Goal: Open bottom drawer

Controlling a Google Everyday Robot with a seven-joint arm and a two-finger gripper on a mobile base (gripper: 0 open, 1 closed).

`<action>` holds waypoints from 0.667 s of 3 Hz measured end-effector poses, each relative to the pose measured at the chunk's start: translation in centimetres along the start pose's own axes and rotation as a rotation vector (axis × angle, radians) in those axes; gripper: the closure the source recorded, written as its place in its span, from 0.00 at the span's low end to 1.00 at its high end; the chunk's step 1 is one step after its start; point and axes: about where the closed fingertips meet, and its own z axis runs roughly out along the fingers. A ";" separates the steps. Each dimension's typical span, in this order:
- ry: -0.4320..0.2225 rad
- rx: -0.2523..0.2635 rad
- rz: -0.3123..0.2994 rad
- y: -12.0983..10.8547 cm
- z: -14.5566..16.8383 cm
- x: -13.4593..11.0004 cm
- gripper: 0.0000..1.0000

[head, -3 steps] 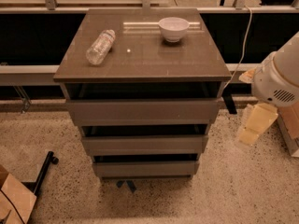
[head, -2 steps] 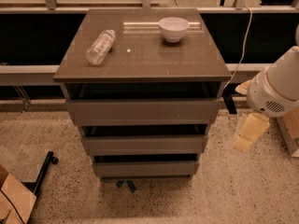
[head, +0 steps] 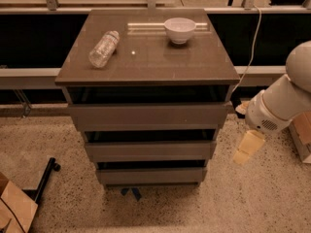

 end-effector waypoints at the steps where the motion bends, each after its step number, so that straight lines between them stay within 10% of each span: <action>1: -0.001 -0.009 0.004 -0.1 0.6 0.2 0.00; 2: -0.014 -0.021 0.033 0.5 1.8 0.6 0.00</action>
Offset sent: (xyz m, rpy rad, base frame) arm -0.0093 0.0039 -0.0406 0.0612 0.0442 -0.0647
